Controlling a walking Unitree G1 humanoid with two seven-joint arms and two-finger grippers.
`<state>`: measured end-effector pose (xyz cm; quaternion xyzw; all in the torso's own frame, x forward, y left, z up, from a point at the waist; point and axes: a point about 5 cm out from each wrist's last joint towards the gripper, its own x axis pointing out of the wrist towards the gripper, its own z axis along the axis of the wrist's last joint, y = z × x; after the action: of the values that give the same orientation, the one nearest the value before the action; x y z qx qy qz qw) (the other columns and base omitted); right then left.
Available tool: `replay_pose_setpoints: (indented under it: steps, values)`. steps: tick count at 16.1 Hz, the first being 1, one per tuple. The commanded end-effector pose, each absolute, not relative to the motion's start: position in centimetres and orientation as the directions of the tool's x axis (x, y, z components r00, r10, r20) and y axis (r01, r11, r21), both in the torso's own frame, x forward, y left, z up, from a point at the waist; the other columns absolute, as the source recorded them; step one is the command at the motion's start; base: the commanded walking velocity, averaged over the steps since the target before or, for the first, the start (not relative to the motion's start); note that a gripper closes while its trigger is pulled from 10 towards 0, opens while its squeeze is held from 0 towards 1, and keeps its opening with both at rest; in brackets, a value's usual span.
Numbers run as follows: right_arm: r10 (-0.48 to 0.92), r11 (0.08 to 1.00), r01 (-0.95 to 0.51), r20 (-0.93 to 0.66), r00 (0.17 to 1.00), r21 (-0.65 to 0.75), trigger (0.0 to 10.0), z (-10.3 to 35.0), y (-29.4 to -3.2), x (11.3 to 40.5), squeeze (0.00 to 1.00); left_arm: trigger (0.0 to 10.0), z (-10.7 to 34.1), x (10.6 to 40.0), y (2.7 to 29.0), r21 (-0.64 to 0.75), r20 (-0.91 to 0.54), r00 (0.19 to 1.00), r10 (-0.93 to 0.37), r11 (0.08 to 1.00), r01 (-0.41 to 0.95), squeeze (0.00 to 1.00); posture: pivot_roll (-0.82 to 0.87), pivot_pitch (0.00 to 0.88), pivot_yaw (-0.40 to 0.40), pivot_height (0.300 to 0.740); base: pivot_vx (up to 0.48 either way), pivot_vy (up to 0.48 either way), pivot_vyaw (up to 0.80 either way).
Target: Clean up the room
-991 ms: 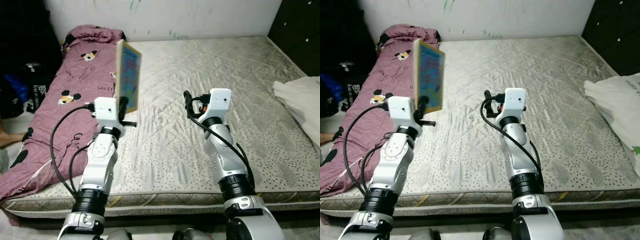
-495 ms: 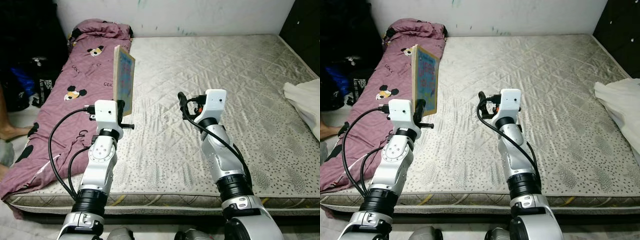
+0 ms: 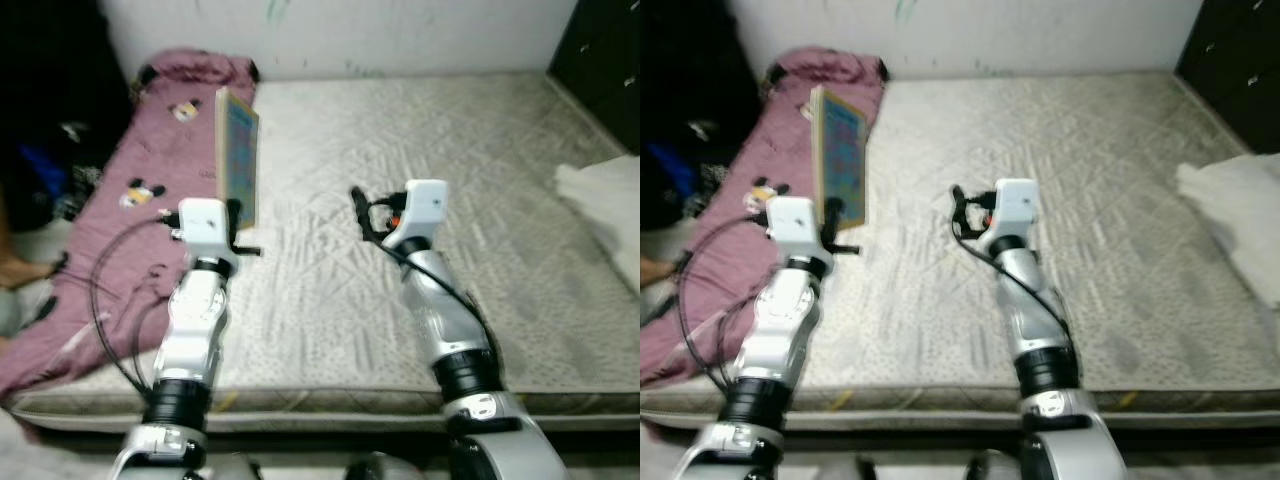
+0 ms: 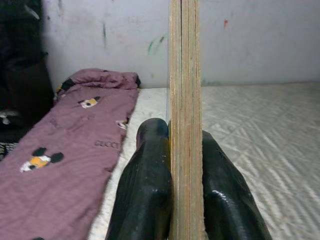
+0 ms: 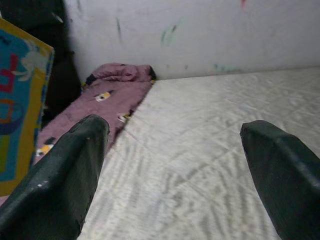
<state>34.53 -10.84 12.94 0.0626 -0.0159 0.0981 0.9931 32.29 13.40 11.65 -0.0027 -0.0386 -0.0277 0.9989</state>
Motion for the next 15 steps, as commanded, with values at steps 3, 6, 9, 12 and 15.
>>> replay_pose_setpoints:
  steps: [3, 6, 9, 12, 15]
  values:
    - [0.201, 0.972, -0.207, 0.058, 0.978, 0.115, 10.0, 13.31, -10.63, 34.67, 0.0, 10.0, 12.7, 32.6, 13.49, 0.006, 0.129, 0.99, -0.064, 0.998, 0.063, 0.0, -0.13, 0.0, 0.025, 0.74, 0.0, -0.294, 0.0]
    - [0.199, 0.972, -0.204, 0.057, 0.978, 0.116, 10.0, 13.31, -10.69, 34.67, 0.0, 10.0, 12.81, 32.72, 13.53, 0.006, 0.131, 0.99, -0.059, 0.998, 0.059, 0.0, -0.13, 0.0, 0.025, 0.74, 0.0, -0.292, 0.0]
    - [0.198, 0.971, -0.204, 0.057, 0.979, 0.123, 10.0, 13.31, -10.71, 34.67, 0.0, 10.0, 12.76, 32.71, 13.43, 0.004, 0.132, 0.989, -0.06, 0.998, 0.06, 0.0, -0.14, 0.0, 0.024, 0.74, 0.0, -0.287, 0.0]
    - [0.199, 0.972, -0.204, 0.057, 0.978, 0.115, 10.0, 13.36, -10.8, 34.68, 0.0, 10.0, 12.65, 32.74, 13.4, 0.009, 0.131, 0.99, -0.055, 0.998, 0.054, 0.0, -0.14, 0.0, 0.019, 0.74, 0.0, -0.252, 0.0]
    - [0.204, 0.971, -0.209, 0.058, 0.977, 0.116, 10.0, 13.4, -10.75, 34.72, 0.0, 10.0, 12.68, 32.68, 13.48, -0.004, 0.14, 0.989, -0.052, 0.999, 0.053, 0.0, -0.14, 0.0, 0.017, 0.74, 0.0, 0.0, 0.0]
